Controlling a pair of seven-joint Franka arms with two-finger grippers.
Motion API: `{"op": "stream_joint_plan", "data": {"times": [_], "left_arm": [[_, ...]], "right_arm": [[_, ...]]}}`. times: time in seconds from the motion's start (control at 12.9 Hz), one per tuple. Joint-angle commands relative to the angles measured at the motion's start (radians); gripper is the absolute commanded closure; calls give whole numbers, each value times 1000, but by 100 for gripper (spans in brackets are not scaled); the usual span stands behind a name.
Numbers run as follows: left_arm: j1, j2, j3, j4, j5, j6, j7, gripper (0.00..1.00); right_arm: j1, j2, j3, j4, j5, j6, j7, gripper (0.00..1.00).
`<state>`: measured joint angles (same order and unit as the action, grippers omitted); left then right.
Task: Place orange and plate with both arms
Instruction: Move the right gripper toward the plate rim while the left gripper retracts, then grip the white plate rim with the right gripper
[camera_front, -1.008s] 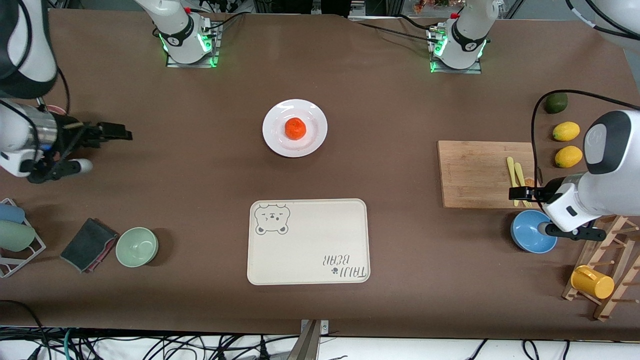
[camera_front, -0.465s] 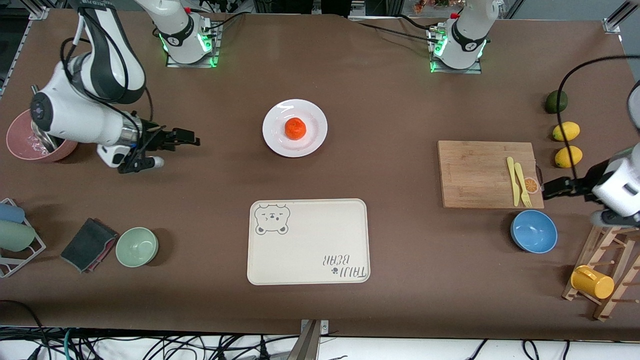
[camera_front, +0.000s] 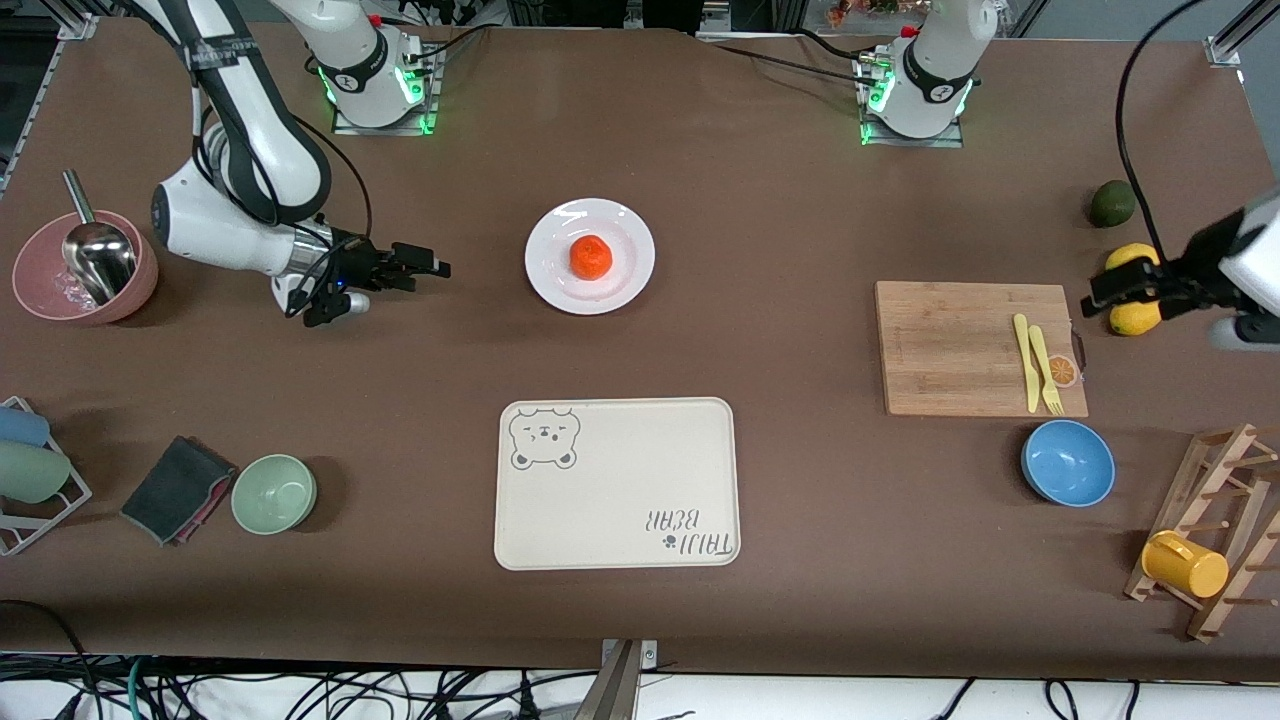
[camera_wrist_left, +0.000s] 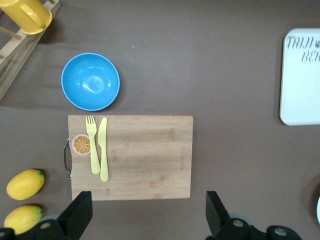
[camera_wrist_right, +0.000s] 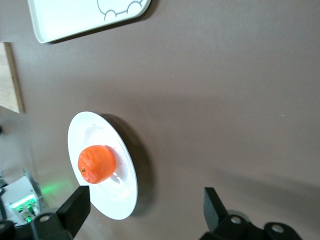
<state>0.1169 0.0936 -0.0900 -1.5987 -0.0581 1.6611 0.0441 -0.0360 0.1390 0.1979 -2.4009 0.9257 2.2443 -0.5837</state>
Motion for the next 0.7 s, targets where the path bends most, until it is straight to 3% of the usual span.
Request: {"op": "stream_joint_plan", "data": {"times": [0.0, 0.16, 0.62], "left_arm": [[-39, -55, 18, -20, 43, -9, 13, 0], [-39, -55, 9, -14, 76, -35, 19, 0], [-34, -60, 6, 3, 69, -77, 103, 0]], "right_arm": [[-5, 39, 93, -56, 190, 113, -129, 0], [-5, 70, 173, -72, 316, 196, -188, 0], [-2, 145, 279, -103, 628, 283, -361, 0]]}}
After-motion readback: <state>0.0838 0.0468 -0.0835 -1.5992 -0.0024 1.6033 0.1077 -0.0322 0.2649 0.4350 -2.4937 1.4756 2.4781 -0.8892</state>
